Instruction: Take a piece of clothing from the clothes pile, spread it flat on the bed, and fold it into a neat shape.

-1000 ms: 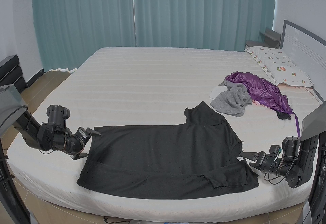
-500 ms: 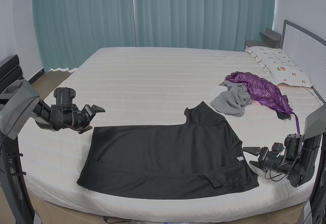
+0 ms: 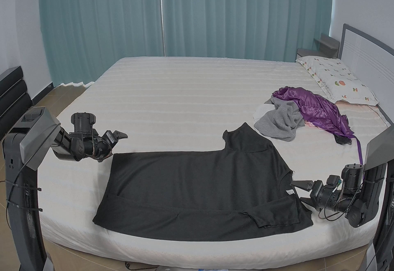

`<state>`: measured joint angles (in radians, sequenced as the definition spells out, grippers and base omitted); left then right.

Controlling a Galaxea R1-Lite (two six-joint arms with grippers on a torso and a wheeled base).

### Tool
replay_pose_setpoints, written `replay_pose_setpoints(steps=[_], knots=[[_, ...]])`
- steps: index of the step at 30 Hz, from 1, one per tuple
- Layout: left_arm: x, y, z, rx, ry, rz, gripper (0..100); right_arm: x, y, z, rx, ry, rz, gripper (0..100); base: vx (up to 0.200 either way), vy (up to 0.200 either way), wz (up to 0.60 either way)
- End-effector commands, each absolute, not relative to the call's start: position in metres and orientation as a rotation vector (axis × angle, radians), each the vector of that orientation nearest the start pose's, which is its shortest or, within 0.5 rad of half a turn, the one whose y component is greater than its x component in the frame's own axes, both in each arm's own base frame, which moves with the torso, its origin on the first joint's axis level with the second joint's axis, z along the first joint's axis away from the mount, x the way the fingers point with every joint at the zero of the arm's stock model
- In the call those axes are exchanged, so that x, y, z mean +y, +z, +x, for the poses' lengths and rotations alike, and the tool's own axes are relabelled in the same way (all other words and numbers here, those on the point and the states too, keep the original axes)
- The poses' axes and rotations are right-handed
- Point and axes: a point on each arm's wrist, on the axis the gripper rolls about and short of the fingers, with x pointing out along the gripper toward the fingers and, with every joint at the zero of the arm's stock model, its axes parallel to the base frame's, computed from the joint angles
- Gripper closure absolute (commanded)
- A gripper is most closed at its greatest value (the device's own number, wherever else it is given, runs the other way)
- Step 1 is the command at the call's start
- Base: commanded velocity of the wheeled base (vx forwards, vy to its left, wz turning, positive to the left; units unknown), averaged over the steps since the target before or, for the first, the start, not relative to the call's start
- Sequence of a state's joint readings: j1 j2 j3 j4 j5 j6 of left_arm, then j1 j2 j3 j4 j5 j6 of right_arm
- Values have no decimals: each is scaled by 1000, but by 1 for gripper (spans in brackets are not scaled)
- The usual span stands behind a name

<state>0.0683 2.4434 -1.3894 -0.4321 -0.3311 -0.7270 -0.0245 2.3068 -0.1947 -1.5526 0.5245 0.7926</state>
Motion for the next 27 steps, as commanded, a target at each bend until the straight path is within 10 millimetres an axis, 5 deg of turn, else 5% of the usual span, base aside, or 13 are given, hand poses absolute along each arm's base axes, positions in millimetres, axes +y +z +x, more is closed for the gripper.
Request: replay_pose_setpoints(steps=[1,15,16,27], knots=[[24,2,467,704,-7,-825,0,6,-20,261,714,253,907,0,0,0,0],[22,-9,472,701,34,-809,0,10,-22,260,729,265,903,0,0,0,0],[21,-10,471,705,32,-808,100,10,-22,260,728,266,903,0,0,0,0],[22,-9,469,702,61,-809,100,10,-15,264,691,269,893,0,0,0,0]])
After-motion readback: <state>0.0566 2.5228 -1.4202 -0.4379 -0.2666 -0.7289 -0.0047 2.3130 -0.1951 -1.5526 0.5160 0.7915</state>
